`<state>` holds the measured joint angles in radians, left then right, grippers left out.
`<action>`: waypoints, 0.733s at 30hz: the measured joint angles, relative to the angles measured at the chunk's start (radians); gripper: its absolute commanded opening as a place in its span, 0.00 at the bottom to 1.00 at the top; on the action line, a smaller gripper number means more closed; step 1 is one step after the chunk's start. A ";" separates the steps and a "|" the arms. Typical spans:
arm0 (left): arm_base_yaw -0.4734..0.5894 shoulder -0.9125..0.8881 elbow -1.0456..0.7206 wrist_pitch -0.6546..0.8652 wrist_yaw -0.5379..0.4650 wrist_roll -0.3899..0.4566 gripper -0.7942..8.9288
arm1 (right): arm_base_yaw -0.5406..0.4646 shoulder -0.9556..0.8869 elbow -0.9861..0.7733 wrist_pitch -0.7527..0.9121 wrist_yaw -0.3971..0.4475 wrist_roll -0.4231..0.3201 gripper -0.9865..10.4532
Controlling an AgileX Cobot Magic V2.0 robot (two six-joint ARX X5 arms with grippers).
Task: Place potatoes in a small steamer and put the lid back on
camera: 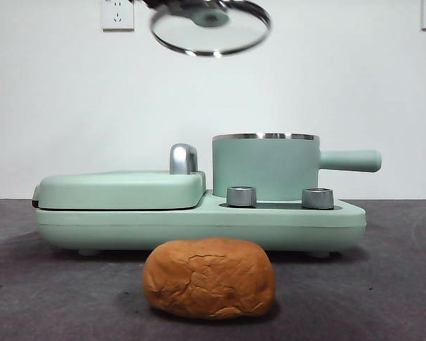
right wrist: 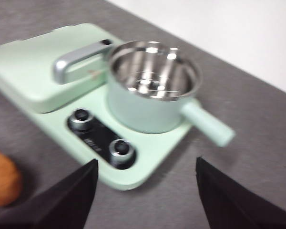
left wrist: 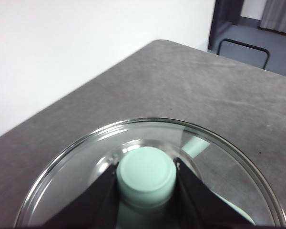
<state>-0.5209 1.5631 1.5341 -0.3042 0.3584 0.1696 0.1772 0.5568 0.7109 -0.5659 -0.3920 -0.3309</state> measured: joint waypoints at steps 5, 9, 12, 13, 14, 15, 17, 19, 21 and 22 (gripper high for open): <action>0.049 -0.072 -0.006 -0.101 0.003 0.004 0.09 | 0.110 0.064 0.001 -0.003 0.000 0.014 0.37; 0.090 -0.136 -0.040 -0.140 0.003 0.014 0.09 | 0.229 0.150 0.001 -0.003 0.000 0.014 0.37; 0.119 -0.200 -0.082 -0.142 0.003 0.017 0.09 | 0.325 0.218 0.001 0.000 0.001 0.008 0.38; 0.129 -0.225 -0.097 -0.150 0.003 0.018 0.09 | 0.358 0.244 0.001 0.002 0.001 0.003 0.39; 0.138 -0.243 -0.108 -0.161 0.003 0.019 0.09 | 0.385 0.265 0.001 0.006 0.002 -0.003 0.40; 0.148 -0.266 -0.122 -0.171 0.003 0.021 0.09 | 0.417 0.292 0.001 0.012 0.002 -0.007 0.40; 0.166 -0.305 -0.153 -0.176 0.003 0.021 0.09 | 0.470 0.341 0.001 0.034 0.005 -0.014 0.41; 0.183 -0.340 -0.187 -0.179 0.003 0.021 0.09 | 0.522 0.395 0.001 0.068 0.026 -0.023 0.41; 0.194 -0.363 -0.209 -0.179 0.003 0.021 0.09 | 0.565 0.446 0.001 0.111 0.046 -0.033 0.41; 0.198 -0.371 -0.217 -0.181 0.003 0.021 0.09 | 0.584 0.475 0.001 0.137 0.057 -0.036 0.41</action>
<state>-0.3229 1.1919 1.3170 -0.4850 0.3618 0.1905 0.7616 1.0313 0.7120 -0.4294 -0.3347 -0.3672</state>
